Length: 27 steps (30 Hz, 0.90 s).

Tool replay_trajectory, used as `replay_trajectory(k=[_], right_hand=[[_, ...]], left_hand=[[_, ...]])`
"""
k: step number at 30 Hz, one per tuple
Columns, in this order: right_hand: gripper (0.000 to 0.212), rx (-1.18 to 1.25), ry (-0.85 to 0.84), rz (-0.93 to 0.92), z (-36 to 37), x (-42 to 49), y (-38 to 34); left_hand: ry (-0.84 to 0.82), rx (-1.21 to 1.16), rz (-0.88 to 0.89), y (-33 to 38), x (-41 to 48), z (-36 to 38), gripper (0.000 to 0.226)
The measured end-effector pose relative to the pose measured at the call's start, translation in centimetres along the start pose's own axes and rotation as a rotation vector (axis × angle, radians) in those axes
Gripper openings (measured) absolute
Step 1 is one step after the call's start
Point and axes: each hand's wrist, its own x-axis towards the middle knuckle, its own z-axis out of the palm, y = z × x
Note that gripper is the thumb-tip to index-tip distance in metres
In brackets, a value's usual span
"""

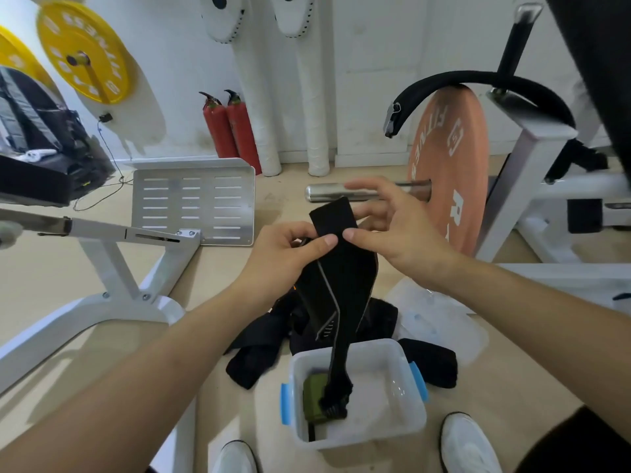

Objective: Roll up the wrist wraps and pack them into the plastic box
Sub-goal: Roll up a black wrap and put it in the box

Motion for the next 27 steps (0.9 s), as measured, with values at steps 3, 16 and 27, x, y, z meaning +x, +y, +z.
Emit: replay_trajectory(k=[3,16,27], right_hand=[[0.064,-0.073,-0.005,-0.089,0.3,-0.1,-0.2],[0.035,-0.437,0.044,0.018,-1.1,0.6,0.0],[0.071,-0.377,0.046,-0.078,3.6,-0.4,-1.0]], left_hand=[[0.025,-0.053,-0.022,0.2,-0.3,-0.1,0.016],[0.035,-0.121,-0.106,0.8,-1.2,-2.4,0.041],[0.127,0.073,0.233,1.8,-1.9,-2.5,0.04]])
